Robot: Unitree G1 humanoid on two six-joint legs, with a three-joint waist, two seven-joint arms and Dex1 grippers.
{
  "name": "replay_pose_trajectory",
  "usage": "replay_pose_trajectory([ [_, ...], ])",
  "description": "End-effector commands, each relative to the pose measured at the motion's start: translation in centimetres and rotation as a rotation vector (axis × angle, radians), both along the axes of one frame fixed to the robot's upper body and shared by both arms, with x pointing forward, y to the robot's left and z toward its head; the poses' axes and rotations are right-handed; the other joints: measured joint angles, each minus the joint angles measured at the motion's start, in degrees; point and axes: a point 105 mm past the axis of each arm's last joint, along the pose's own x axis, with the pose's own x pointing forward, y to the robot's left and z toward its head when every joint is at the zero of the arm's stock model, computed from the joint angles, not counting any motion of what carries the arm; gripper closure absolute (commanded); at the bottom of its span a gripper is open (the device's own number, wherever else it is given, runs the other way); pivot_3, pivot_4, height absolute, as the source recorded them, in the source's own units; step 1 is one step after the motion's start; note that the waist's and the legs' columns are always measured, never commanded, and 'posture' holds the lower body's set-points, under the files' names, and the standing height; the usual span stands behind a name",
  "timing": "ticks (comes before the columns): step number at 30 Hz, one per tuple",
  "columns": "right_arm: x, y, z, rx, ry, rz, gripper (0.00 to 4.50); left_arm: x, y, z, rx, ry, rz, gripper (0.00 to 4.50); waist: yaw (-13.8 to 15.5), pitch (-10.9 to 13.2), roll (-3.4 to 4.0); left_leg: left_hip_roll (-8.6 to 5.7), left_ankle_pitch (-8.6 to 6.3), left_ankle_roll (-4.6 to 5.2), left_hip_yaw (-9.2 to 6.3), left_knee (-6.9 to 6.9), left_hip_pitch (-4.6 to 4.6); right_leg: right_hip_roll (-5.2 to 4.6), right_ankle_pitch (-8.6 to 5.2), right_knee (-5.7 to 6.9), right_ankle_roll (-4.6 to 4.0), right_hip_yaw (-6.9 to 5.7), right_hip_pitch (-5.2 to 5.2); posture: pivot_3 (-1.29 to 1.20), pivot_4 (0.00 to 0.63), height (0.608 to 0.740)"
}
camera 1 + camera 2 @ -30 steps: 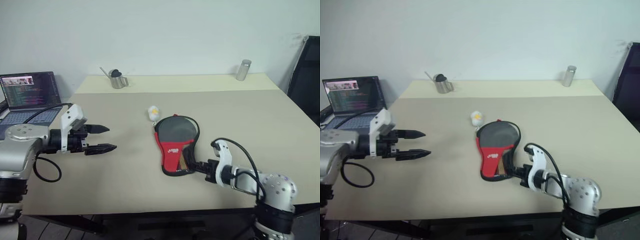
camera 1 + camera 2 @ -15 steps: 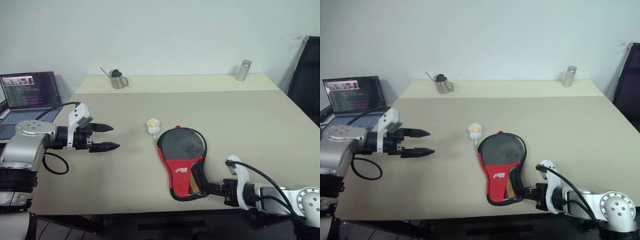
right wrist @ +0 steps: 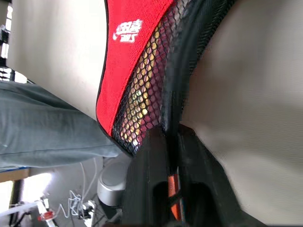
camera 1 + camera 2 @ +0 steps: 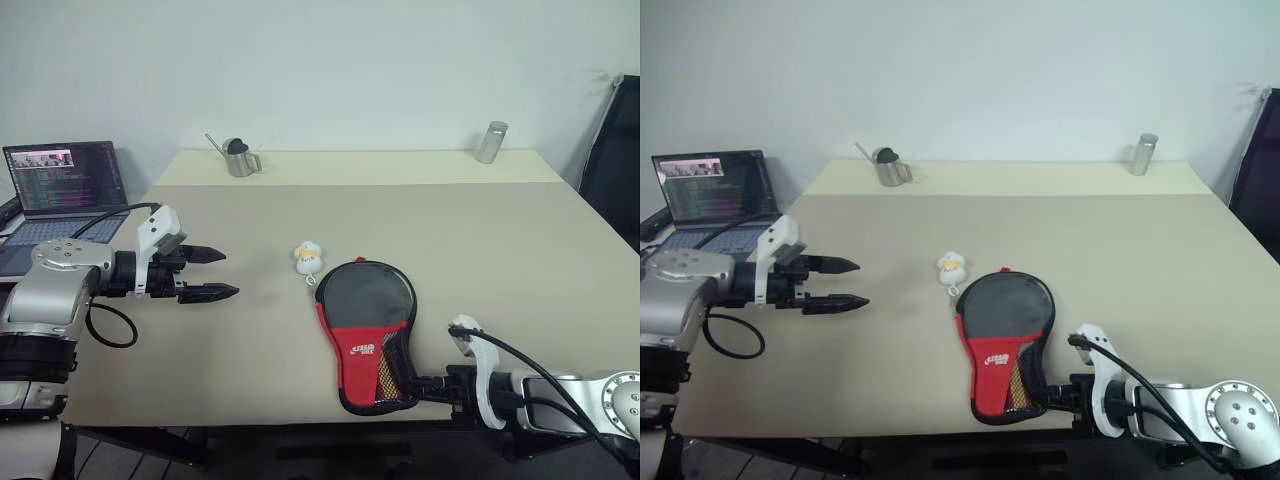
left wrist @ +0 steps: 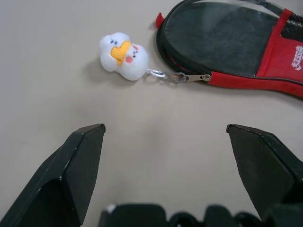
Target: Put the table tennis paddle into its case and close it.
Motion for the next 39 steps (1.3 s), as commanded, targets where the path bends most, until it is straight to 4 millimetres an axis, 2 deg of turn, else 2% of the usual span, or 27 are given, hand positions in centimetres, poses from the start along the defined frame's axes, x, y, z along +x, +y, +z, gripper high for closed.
replay_pose_trajectory([
  [1,0.0,0.5,1.4,0.034,-0.042,0.043,2.76,0.1,0.0,1.3,0.007,-0.060,-0.002,0.00,0.0,0.0,0.00,0.00,0.00,0.00,0.01,0.00,0.00,0.00,0.00,0.00,0.00,0.01,0.00,0.00,0.150,0.740],
  [4,-0.4,0.4,2.1,0.046,-0.068,0.091,1.80,0.2,0.0,1.4,0.005,-0.066,0.002,0.00,0.1,0.0,0.00,0.00,0.00,0.01,0.00,0.01,0.00,0.00,0.00,-0.01,0.00,0.00,0.01,0.00,0.150,0.740],
  [6,-1.5,0.0,3.2,0.062,-0.105,0.160,1.13,0.3,0.1,1.4,0.004,-0.072,0.006,0.00,0.2,0.0,0.00,0.00,0.00,0.01,-0.01,0.01,-0.02,0.00,0.00,-0.02,0.00,-0.02,0.01,0.00,0.150,0.740],
  [8,-2.3,-1.2,4.3,0.033,-0.169,0.222,0.35,0.4,0.3,1.5,0.003,-0.080,0.015,0.00,0.3,0.0,-0.01,0.01,-0.02,0.03,-0.04,0.01,-0.05,0.00,0.00,-0.08,0.01,-0.07,0.03,0.00,0.150,0.740],
  [9,-2.5,-1.6,4.6,0.022,-0.193,0.238,0.11,0.4,0.4,1.6,0.002,-0.084,0.020,0.00,0.4,0.0,-0.01,0.01,-0.03,0.05,-0.04,0.01,-0.05,0.00,0.00,-0.11,0.01,-0.08,0.06,0.00,0.150,0.740],
  [11,-1.9,-2.1,6.8,0.023,-0.341,0.276,0.05,0.9,0.5,2.0,-0.014,-0.114,0.042,0.00,0.4,0.0,-0.01,0.02,-0.09,0.15,-0.07,0.04,-0.01,0.05,0.01,-0.29,0.03,-0.16,0.25,0.00,0.150,0.740],
  [13,-0.5,-1.5,10.0,0.059,-0.550,0.289,0.05,1.5,0.3,2.7,-0.048,-0.152,0.064,0.00,0.3,0.0,-0.03,0.19,-0.12,0.21,-0.02,0.04,0.19,0.25,0.06,-0.58,0.11,-0.19,0.56,0.00,0.150,0.740],
  [15,1.5,-0.1,12.4,0.049,-0.751,0.284,0.05,2.2,0.0,3.1,-0.062,-0.180,0.084,0.00,0.3,0.0,-0.08,0.39,-0.14,0.21,0.04,0.09,0.30,0.45,0.07,-0.75,0.17,-0.22,0.72,0.00,0.150,0.740],
  [16,2.3,0.5,13.0,0.038,-0.810,0.281,0.05,2.5,-0.1,3.2,-0.060,-0.187,0.093,0.00,0.2,0.0,-0.11,0.47,-0.14,0.20,0.07,0.10,0.33,0.52,0.06,-0.76,0.22,-0.20,0.73,0.00,0.150,0.740],
  [18,5.0,1.8,13.4,-0.007,-0.895,0.220,0.05,3.4,-0.2,2.9,-0.040,-0.197,0.133,0.00,0.1,0.0,-0.13,0.60,-0.14,0.18,0.10,0.08,0.40,0.63,0.05,-0.75,0.23,-0.12,0.75,0.00,0.150,0.740],
  [20,7.9,2.7,12.5,-0.119,-0.949,0.158,0.05,4.3,-0.3,2.8,-0.036,-0.204,0.176,0.00,0.2,0.0,-0.13,0.69,-0.13,0.14,0.09,0.04,0.52,0.70,0.19,-0.69,-0.02,-0.01,0.76,0.00,0.150,0.740],
  [21,8.6,2.9,12.0,-0.155,-0.964,0.145,0.05,4.5,-0.3,2.8,-0.037,-0.206,0.187,0.00,0.2,0.0,-0.12,0.69,-0.13,0.13,0.10,0.03,0.52,0.70,0.24,-0.64,-0.09,0.00,0.73,0.00,0.150,0.740],
  [24,10.7,3.8,8.7,-0.279,-0.959,0.144,0.05,5.7,-1.1,2.4,-0.025,-0.234,0.234,0.00,0.4,0.0,-0.19,0.63,0.00,-0.14,0.11,0.08,0.28,0.73,0.28,-0.57,-0.16,0.00,0.47,0.00,0.150,0.740],
  [27,11.2,4.6,6.4,-0.304,-0.936,0.166,0.05,5.6,-2.7,2.2,-0.067,-0.230,0.211,0.00,0.5,0.0,-0.21,0.54,0.02,-0.22,0.25,0.14,-0.32,0.73,0.29,-0.54,-0.16,0.01,-0.17,0.00,0.150,0.740],
  [30,11.4,5.2,5.0,-0.276,-0.900,0.180,0.05,5.3,-3.9,2.2,-0.098,-0.221,0.176,0.00,0.2,0.0,-0.22,0.54,0.02,-0.24,0.28,0.23,-0.90,0.66,0.32,-0.54,-0.16,0.01,-0.69,0.00,0.150,0.740],
  [33,12.0,6.0,3.6,-0.264,-0.882,0.179,0.05,5.1,-5.0,2.1,-0.113,-0.213,0.151,0.00,0.0,0.0,-0.22,0.56,0.02,-0.27,0.29,0.20,-0.90,0.65,0.32,-0.54,-0.16,0.01,-0.75,0.00,0.150,0.740],
  [39,13.3,7.4,2.8,-0.204,-0.884,0.134,0.05,5.2,-6.1,2.4,-0.132,-0.215,0.136,0.00,-0.1,-0.1,-0.21,0.64,0.10,-0.40,0.36,0.18,-0.70,0.78,0.38,-0.27,-0.28,0.09,-0.73,0.00,0.150,0.740],
])
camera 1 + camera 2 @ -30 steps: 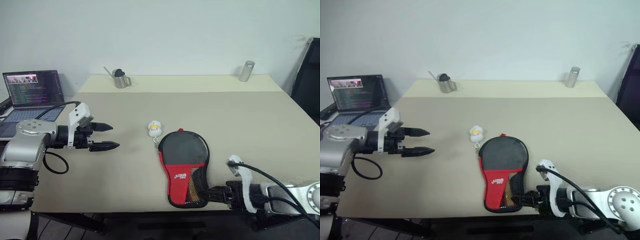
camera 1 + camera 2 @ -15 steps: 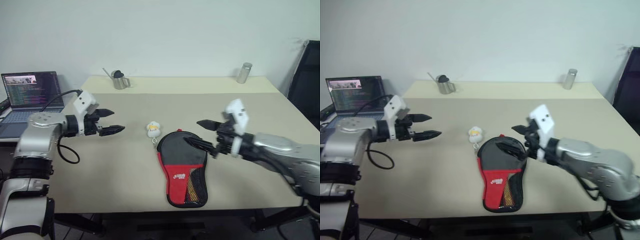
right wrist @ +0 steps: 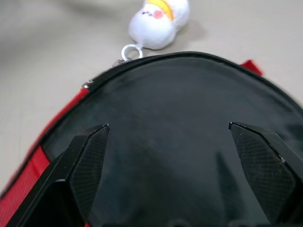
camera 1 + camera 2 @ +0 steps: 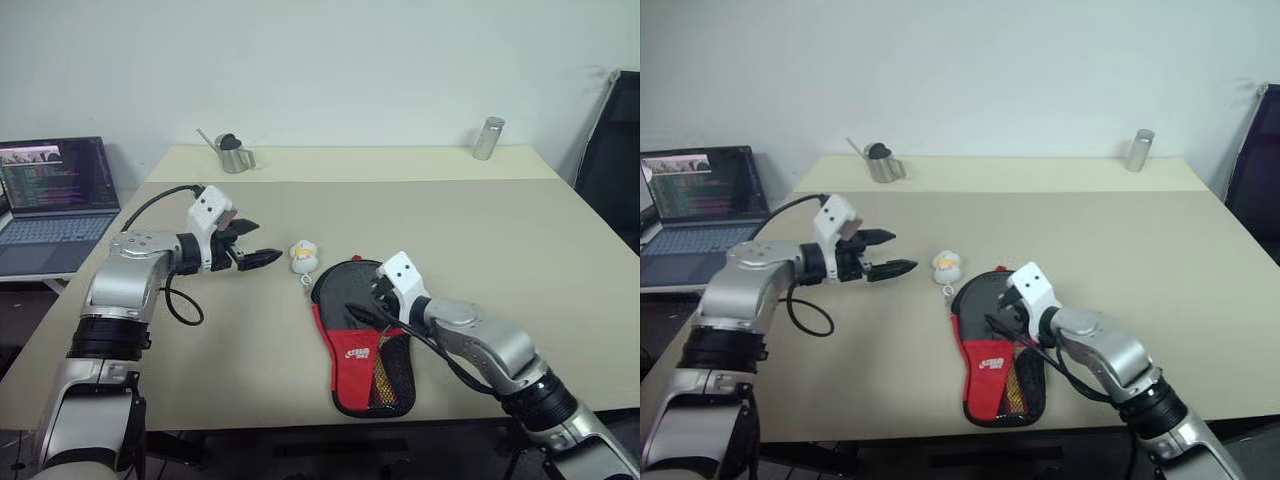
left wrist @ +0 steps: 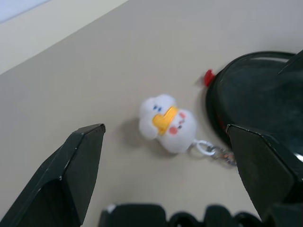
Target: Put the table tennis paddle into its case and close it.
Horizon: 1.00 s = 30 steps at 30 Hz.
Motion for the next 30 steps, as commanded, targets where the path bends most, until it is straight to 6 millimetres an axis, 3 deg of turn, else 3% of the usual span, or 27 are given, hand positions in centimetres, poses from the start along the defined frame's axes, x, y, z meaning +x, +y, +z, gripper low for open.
replay_pose_trajectory([
  [1,0.9,0.2,1.0,0.047,-0.056,-0.016,0.05,0.0,-0.5,1.7,-0.007,-0.056,-0.007,0.00,0.0,0.0,0.00,0.00,0.01,-0.02,-0.01,0.01,0.02,0.01,0.00,0.06,0.00,0.00,0.00,0.00,0.150,0.740],
  [7,1.0,0.5,0.9,0.053,-0.047,0.003,0.05,0.3,-1.2,1.7,-0.018,-0.044,-0.006,0.00,0.1,0.0,0.00,-0.02,0.05,-0.08,0.02,0.05,0.12,0.02,0.00,0.29,-0.01,0.04,0.00,0.00,0.150,0.740],
  [17,1.3,0.1,-2.4,-0.070,0.016,-0.031,0.05,3.1,-3.0,-0.7,-0.008,0.043,0.138,0.00,0.1,0.0,-0.02,-0.04,0.10,-0.17,0.04,0.06,0.24,0.05,0.00,0.51,-0.01,0.09,0.02,0.00,0.150,0.740],
  [25,0.8,0.7,-3.2,-0.088,0.030,-0.004,0.05,5.1,-5.3,-4.0,-0.004,0.157,0.242,0.00,0.1,-0.1,-0.03,-0.03,0.10,-0.16,0.07,0.03,0.79,0.08,-0.01,0.51,-0.01,0.12,0.46,0.00,0.150,0.740],
  [30,0.6,1.1,-3.1,-0.082,0.024,0.012,0.05,6.3,-5.7,-6.5,0.050,0.184,0.359,0.00,0.1,-0.1,-0.06,-0.02,0.10,-0.17,0.07,0.04,0.84,0.08,-0.01,0.57,-0.01,0.14,0.46,0.00,0.150,0.740],
])
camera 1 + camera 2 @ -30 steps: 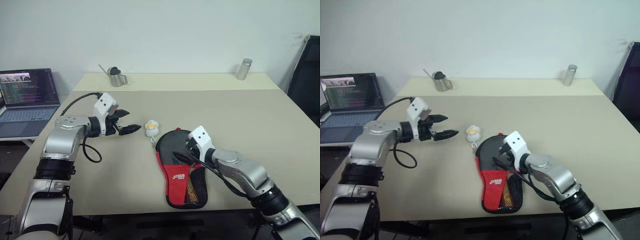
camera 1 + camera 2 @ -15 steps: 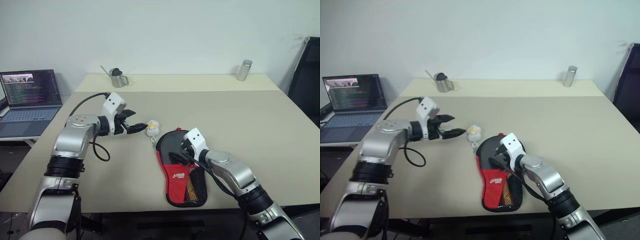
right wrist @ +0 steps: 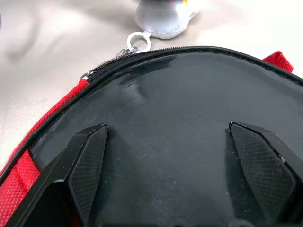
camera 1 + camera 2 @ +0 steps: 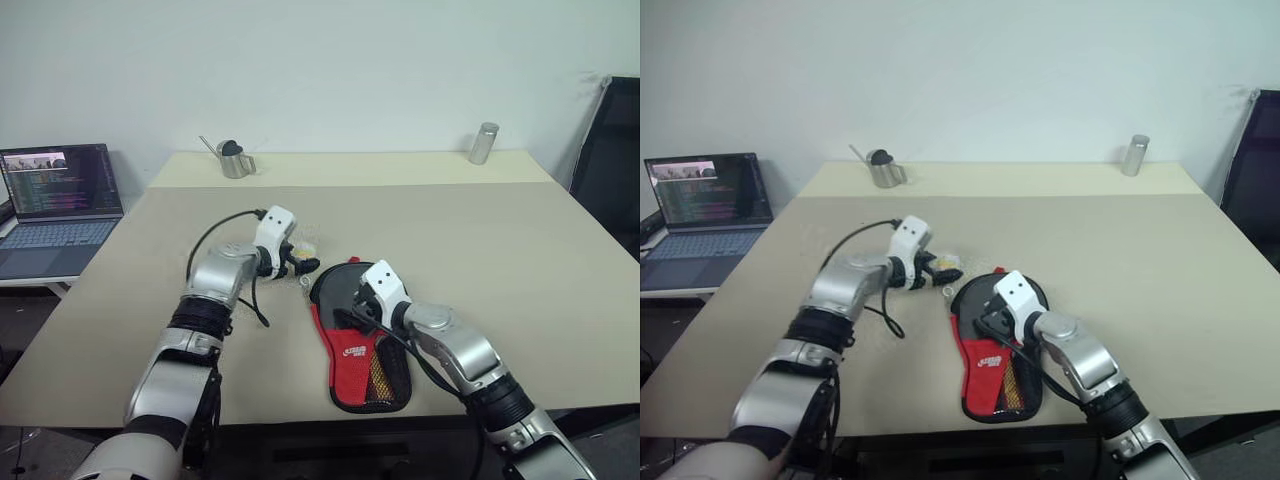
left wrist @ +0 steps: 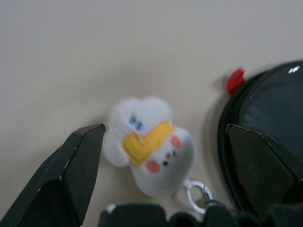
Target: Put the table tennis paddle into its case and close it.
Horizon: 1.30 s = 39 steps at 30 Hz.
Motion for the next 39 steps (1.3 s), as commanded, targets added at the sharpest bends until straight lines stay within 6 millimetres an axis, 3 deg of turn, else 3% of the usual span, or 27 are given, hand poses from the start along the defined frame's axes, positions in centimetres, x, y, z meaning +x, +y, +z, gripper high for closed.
replay_pose_trajectory([
  [1,-0.5,0.3,-0.9,-0.014,0.026,0.019,0.05,1.3,0.1,0.5,0.050,-0.054,0.080,0.00,0.0,0.0,-0.01,0.00,0.00,0.00,0.00,0.00,0.00,0.00,0.00,0.00,0.00,0.00,0.00,0.00,0.150,0.740],
  [12,-0.6,0.4,-0.1,0.006,0.003,0.019,0.05,2.1,-1.2,-2.0,0.075,-0.016,0.158,0.00,0.2,-0.2,-0.06,-0.04,0.00,-0.01,-0.05,0.00,0.03,-0.02,0.01,0.03,-0.01,-0.06,0.07,0.00,0.150,0.740],
  [22,-0.6,0.2,-0.1,-0.006,-0.004,0.019,0.00,3.2,-0.6,-0.1,0.084,-0.107,0.201,3.31,0.0,-0.4,-0.09,0.00,0.06,-0.11,-0.08,0.00,0.07,-0.01,0.06,0.07,-0.09,-0.07,0.07,0.00,0.150,0.740],
  [25,-0.6,0.2,-0.1,-0.009,-0.006,0.024,0.00,3.5,-0.4,0.4,0.104,-0.128,0.214,4.06,0.0,-0.4,-0.09,-0.01,0.06,-0.12,-0.09,-0.01,0.07,-0.01,0.06,0.06,-0.09,-0.07,0.08,0.00,0.150,0.740],
  [39,-2.1,1.1,-0.3,-0.032,-0.002,0.117,0.00,4.7,-2.1,2.4,0.133,-0.247,0.299,4.11,0.1,-0.4,-0.10,-0.02,0.08,-0.16,-0.12,-0.02,0.00,-0.01,0.06,0.00,-0.09,-0.11,0.04,0.00,0.150,0.740],
])
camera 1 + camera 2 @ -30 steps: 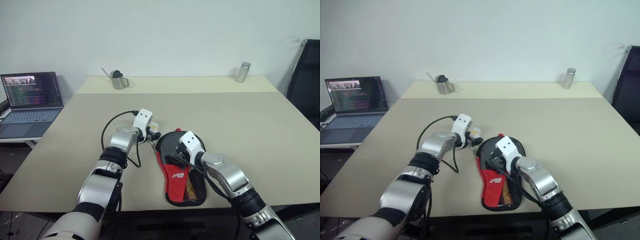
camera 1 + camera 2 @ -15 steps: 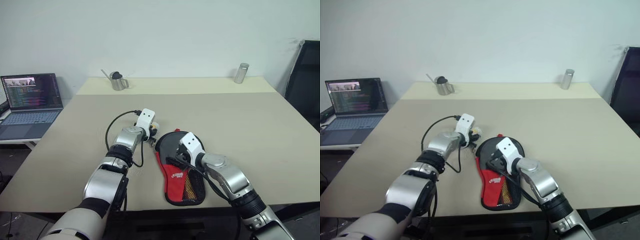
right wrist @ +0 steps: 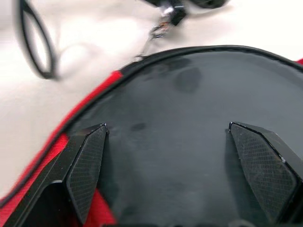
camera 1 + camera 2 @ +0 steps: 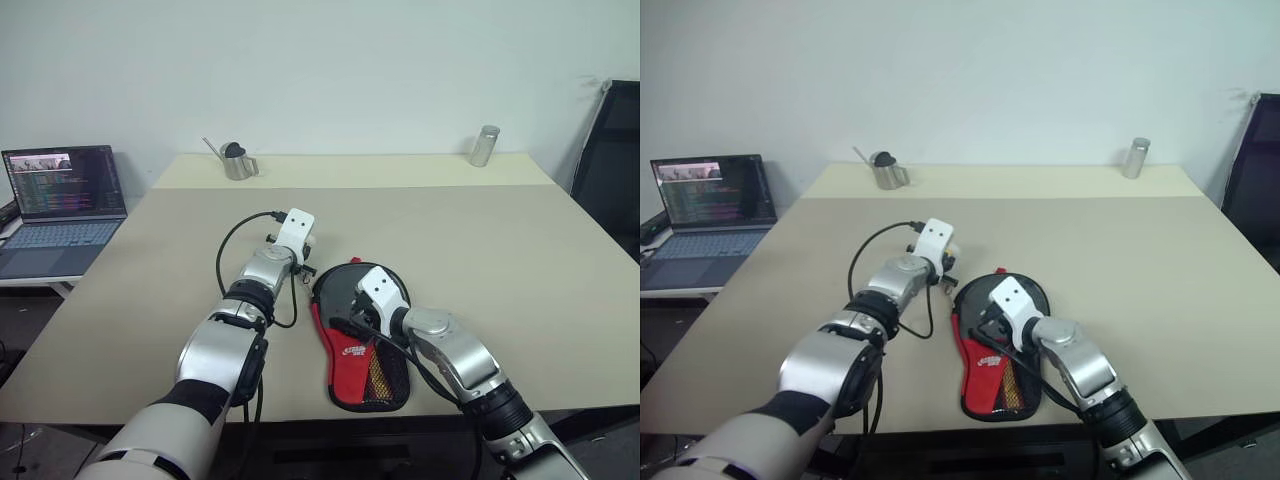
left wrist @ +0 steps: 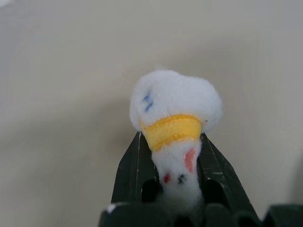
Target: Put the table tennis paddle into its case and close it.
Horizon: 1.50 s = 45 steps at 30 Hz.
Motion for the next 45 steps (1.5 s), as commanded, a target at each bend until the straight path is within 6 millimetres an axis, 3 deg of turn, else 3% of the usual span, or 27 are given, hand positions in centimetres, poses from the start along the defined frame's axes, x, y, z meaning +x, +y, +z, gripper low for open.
replay_pose_trajectory([
  [1,-1.0,0.4,-0.1,-0.016,0.000,0.049,0.00,0.9,-0.6,3.4,0.021,-0.116,0.014,4.11,0.0,0.0,0.00,0.00,0.00,0.00,0.00,0.00,0.00,0.00,0.00,-0.01,0.00,0.00,-0.01,0.00,0.150,0.740],
  [17,-3.1,0.6,-0.9,-0.050,0.069,0.131,0.00,1.3,-4.4,6.3,0.282,-0.311,-0.044,4.11,0.0,0.0,-0.01,-0.01,0.00,0.00,0.02,-0.04,-0.01,0.04,-0.01,-0.04,0.01,-0.03,0.00,0.00,0.150,0.740],
  [25,-3.7,0.8,-0.9,-0.044,0.086,0.127,0.00,0.8,-8.0,7.6,0.470,-0.450,-0.170,4.11,0.0,0.0,-0.02,-0.01,0.00,0.00,0.03,-0.05,-0.02,0.04,-0.01,-0.05,0.02,-0.03,0.00,0.00,0.150,0.740],
  [32,-3.9,1.0,-0.8,-0.033,0.095,0.117,0.00,-0.5,-12.2,7.0,0.625,-0.543,-0.361,4.11,0.1,0.0,-0.02,-0.01,0.00,0.00,0.03,-0.05,-0.02,0.04,-0.01,-0.05,0.02,-0.04,0.00,0.00,0.150,0.740],
  [40,-4.1,1.2,-0.7,-0.023,0.105,0.108,0.00,-1.9,-15.2,6.0,0.818,-0.663,-0.511,4.11,0.1,0.0,-0.02,-0.02,0.00,0.01,0.02,-0.05,-0.04,0.06,-0.02,-0.06,0.03,-0.05,0.00,0.00,0.150,0.740],
  [45,-4.3,1.2,-0.7,-0.018,0.114,0.107,0.00,-2.5,-16.0,4.5,0.949,-0.697,-0.587,4.11,0.2,0.0,-0.02,-0.03,-0.01,0.01,0.02,-0.06,-0.04,0.08,-0.02,-0.06,0.03,-0.06,0.00,0.00,0.150,0.740],
])
